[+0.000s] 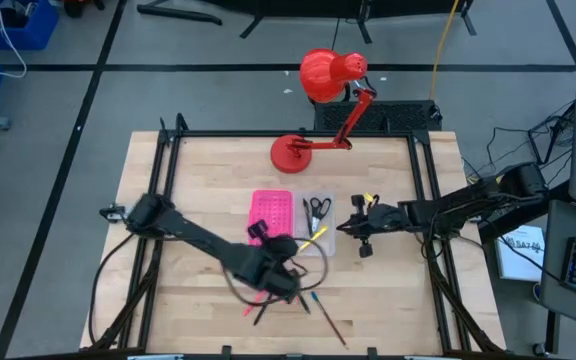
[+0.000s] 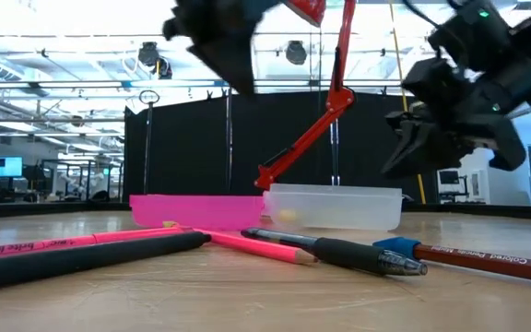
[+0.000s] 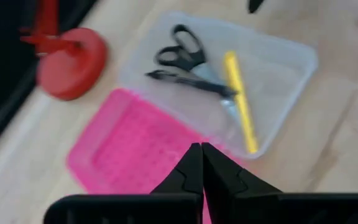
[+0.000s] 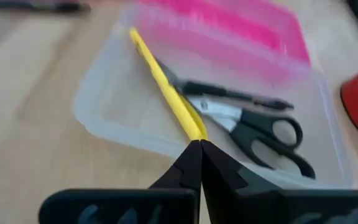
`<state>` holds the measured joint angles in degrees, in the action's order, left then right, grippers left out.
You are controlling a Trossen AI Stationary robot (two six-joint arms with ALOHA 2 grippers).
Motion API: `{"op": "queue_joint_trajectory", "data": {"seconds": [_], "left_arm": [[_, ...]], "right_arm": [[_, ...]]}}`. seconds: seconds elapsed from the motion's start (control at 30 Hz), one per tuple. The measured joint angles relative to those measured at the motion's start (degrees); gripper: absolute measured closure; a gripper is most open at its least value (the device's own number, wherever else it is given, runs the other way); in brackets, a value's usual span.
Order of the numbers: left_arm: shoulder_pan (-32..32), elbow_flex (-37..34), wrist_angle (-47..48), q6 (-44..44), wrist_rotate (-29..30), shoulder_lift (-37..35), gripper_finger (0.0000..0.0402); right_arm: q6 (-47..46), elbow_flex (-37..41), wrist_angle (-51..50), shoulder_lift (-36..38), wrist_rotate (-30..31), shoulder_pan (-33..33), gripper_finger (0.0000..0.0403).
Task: Pick & place school supplies into a supply box
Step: Put the yellow pen into the pink supply box
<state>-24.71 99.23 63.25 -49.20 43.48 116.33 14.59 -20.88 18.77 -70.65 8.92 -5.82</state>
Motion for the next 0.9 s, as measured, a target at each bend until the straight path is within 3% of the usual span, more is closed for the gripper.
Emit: {"op": "queue_joint_trajectory", "data": {"seconds": [0.13, 0.23, 0.3, 0.4, 0.53, 0.67, 0.77, 0.9], "left_arm": [[-1.34, -11.48, -4.6, -2.54, 4.18, -10.31, 0.0398], [-1.24, -22.9, -18.55, 7.25, 3.98, -20.3, 0.0397], [-0.58, -31.1, -31.67, 16.91, 0.7, -27.21, 0.0398], [1.47, -43.8, -53.05, 30.4, -9.45, -36.38, 0.0396], [5.08, -57.6, -73.21, 41.15, -17.63, -43.62, 0.0394], [8.26, -66.04, -82.26, 43.39, -17.89, -47.08, 0.0393], [10.27, -69.86, -84.88, 43.39, -17.83, -47.83, 0.0393], [11.87, -72.36, -86.28, 42.11, -17.78, -47.73, 0.0392]], "right_arm": [[1.78, -6.57, -10.17, 0.0, -0.13, -0.48, 0.0403], [8.2, -8.46, -11.6, 0.53, -1.2, -1.33, 0.0403], [13.06, -8.73, -12.0, 1.04, -2.01, -1.79, 0.0403], [15.95, -10.45, -15.74, 2.03, -1.98, -2.11, 0.0403], [16.32, -19.54, -32.16, 0.92, -0.15, -0.92, 0.0403], [16.13, -27.56, -41.5, -2.38, -2.34, 0.42, 0.0403], [18.57, -29.23, -41.71, -4.88, -6.02, 1.75, 0.0403], [21.38, -29.2, -40.44, -8.8, -6.15, 2.47, 0.0402]]}}
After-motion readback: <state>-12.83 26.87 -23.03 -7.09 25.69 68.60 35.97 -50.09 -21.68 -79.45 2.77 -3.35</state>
